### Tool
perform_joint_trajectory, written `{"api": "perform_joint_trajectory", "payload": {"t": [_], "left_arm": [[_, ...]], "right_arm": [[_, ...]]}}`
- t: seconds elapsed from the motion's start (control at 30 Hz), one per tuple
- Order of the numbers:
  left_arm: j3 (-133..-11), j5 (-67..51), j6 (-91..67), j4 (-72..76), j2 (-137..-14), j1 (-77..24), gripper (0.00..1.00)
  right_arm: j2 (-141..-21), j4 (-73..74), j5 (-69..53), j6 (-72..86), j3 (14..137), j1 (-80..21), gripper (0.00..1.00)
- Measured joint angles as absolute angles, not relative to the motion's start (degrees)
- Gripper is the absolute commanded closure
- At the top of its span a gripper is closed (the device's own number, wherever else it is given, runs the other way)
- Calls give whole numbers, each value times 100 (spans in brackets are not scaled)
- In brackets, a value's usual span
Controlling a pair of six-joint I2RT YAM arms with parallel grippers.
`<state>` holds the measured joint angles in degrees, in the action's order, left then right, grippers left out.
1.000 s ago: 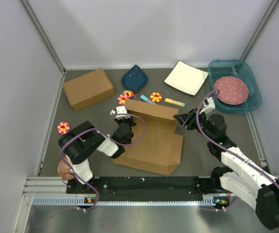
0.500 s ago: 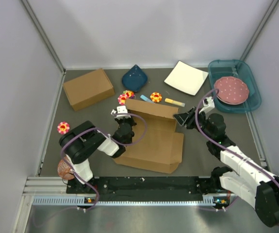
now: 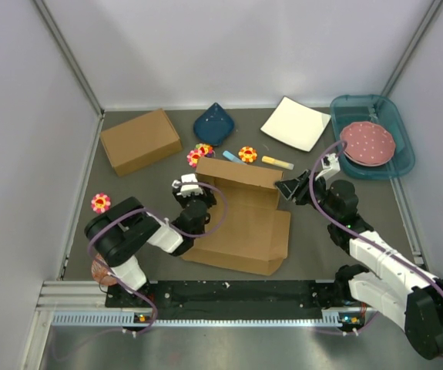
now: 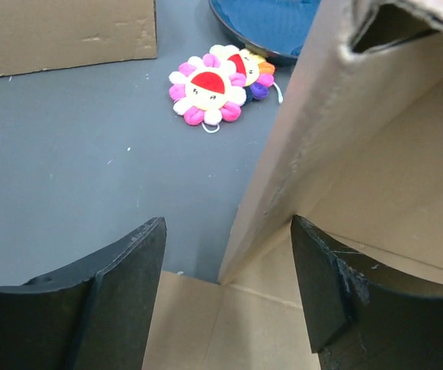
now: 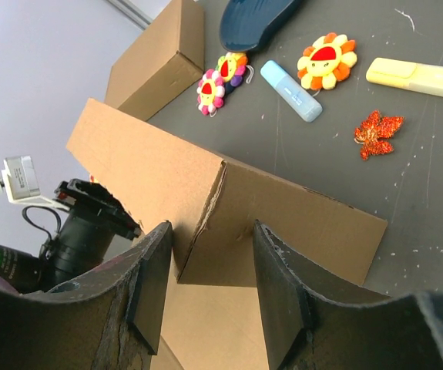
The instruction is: Fold the paper box
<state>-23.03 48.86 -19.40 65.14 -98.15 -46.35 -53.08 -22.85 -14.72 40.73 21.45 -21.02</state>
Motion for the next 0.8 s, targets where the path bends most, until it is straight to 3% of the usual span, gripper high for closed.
{"api": "perform_joint_trajectory", "payload": {"t": [0.37, 0.8], "left_arm": [[-1586, 4558, -1944, 6036, -8243, -4790, 21], [-1441, 3830, -2156, 3315, -4950, -4965, 21]], "right_arm": [[-5341, -2300, -1466, 4071, 2156, -2102, 54], [-5428, -2156, -1468, 4003, 2303, -2115, 53]]}}
